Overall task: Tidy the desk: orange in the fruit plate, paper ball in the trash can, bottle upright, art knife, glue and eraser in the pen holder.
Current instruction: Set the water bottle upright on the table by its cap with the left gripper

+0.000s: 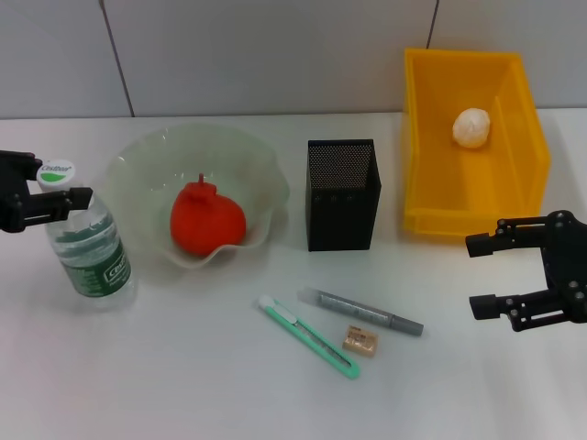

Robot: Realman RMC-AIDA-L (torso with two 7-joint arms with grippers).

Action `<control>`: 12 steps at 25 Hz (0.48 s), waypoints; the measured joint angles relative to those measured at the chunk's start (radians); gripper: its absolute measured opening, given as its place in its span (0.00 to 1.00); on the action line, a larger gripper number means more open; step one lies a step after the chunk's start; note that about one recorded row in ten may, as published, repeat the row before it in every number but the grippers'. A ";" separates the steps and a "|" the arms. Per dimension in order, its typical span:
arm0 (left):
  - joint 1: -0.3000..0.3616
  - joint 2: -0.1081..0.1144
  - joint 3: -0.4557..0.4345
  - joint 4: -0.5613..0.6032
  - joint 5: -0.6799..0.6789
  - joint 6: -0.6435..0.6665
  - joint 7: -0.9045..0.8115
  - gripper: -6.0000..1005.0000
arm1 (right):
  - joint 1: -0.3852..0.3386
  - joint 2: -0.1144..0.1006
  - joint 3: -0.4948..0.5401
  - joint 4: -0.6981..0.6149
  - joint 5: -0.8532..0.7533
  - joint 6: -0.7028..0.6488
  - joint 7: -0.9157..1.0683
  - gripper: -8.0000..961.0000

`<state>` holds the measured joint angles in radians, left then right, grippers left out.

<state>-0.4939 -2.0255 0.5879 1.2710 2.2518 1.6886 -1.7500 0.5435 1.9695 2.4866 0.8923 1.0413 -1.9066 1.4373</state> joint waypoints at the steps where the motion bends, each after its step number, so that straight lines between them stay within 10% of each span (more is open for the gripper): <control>1: 0.000 0.000 0.003 -0.001 0.000 0.000 0.005 0.45 | 0.000 0.000 0.000 0.000 0.000 0.000 0.000 0.82; 12: 0.000 0.001 0.004 -0.004 0.003 0.000 0.010 0.45 | -0.001 0.002 0.000 0.000 0.003 -0.001 0.005 0.82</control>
<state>-0.4937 -2.0248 0.5922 1.2671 2.2546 1.6887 -1.7404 0.5430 1.9711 2.4866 0.8928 1.0446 -1.9076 1.4419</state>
